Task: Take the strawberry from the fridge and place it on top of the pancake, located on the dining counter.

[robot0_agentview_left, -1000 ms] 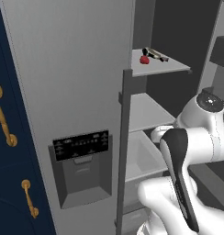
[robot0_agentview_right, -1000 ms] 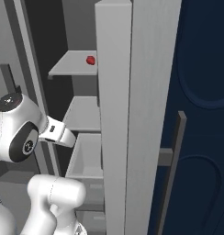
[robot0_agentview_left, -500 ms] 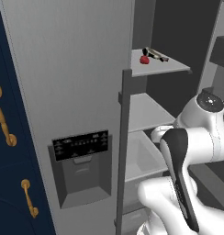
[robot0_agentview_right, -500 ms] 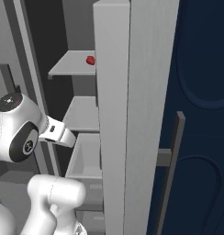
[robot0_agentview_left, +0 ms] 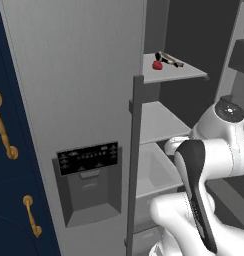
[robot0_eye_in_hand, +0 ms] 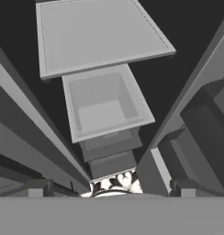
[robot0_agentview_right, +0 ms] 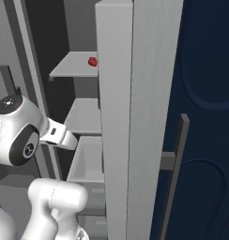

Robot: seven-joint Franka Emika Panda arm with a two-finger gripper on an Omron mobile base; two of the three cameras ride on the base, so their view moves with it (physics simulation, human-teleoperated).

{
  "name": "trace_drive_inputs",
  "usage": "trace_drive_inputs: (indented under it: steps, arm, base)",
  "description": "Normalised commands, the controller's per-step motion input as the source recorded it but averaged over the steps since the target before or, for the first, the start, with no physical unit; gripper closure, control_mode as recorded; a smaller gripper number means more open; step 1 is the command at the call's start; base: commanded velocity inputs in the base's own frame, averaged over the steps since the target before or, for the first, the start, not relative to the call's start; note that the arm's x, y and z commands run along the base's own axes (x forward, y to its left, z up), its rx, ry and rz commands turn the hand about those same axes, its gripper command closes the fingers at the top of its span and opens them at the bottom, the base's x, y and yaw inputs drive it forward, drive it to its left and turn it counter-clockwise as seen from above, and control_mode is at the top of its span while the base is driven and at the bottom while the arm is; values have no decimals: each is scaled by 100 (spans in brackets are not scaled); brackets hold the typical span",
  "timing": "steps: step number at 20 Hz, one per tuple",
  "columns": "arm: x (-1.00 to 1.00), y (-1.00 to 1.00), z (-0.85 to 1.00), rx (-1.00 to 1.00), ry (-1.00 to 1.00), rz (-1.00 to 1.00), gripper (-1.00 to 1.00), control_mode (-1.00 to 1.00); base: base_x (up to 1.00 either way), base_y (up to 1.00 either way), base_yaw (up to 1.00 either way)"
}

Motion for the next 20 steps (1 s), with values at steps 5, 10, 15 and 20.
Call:
trace_drive_inputs:
  steps: [5,10,15,20]
  arm:
    - [15,-12,56,1,-18,16,-100,-100]
    - [14,-9,77,0,-26,16,-100,-100]
    - [29,-2,89,0,-19,14,-100,-100]
    - [55,2,64,-6,-15,4,-100,-100]
  base:
    - [0,0,0]
    - [0,0,0]
    - [0,0,0]
    - [0,0,0]
